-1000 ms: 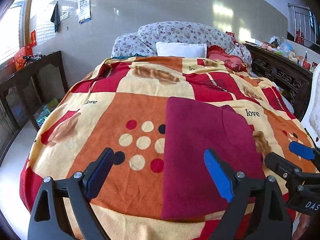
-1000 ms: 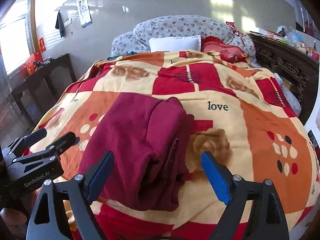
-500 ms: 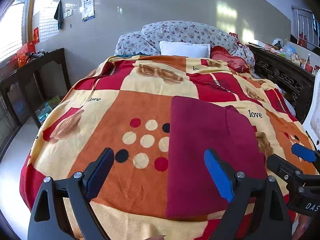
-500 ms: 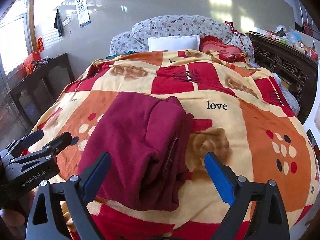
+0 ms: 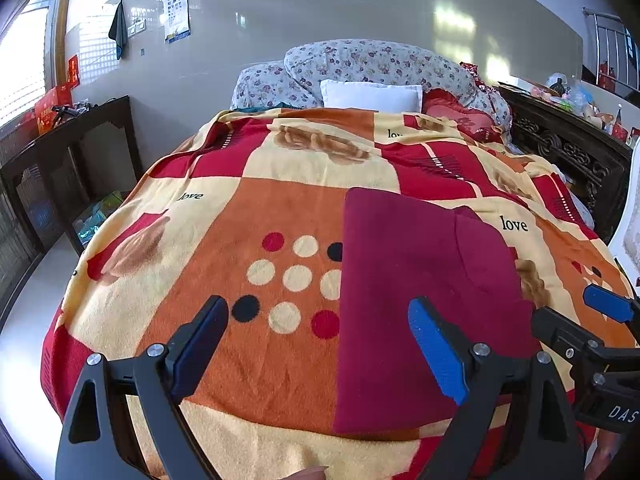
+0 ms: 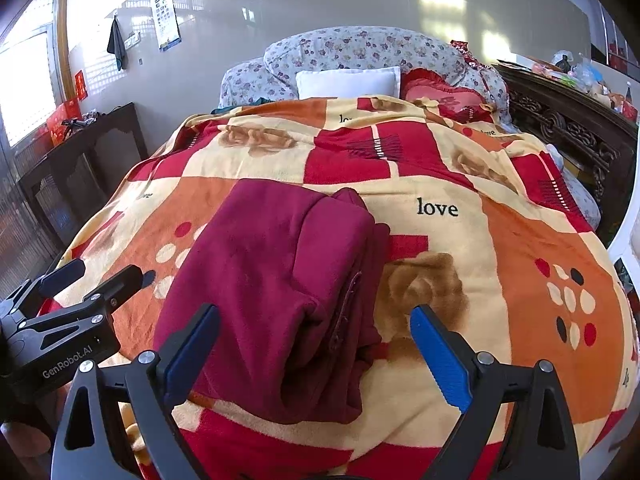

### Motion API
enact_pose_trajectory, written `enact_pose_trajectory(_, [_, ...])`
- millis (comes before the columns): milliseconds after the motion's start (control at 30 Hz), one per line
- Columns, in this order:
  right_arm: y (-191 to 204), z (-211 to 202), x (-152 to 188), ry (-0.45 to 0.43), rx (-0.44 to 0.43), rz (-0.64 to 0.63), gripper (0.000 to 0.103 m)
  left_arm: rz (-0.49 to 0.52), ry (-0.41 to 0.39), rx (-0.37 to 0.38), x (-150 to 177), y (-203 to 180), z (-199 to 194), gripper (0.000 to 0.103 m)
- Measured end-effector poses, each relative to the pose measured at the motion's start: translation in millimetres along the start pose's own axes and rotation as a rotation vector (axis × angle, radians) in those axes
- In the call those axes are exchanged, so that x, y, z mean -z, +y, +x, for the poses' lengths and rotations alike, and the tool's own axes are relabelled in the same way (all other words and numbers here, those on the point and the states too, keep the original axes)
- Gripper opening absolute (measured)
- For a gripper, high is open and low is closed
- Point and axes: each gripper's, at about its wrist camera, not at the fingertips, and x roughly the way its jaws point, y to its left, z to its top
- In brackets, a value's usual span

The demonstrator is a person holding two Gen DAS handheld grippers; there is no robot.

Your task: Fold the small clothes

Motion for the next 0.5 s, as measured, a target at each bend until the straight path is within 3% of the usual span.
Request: enact_pose_trajectory(500, [0.6, 1.4, 1.4, 0.009, -0.004, 0.004, 0.098, 0.0, 0.002, 0.0, 1.8, -0.6, 0.9, 0.091])
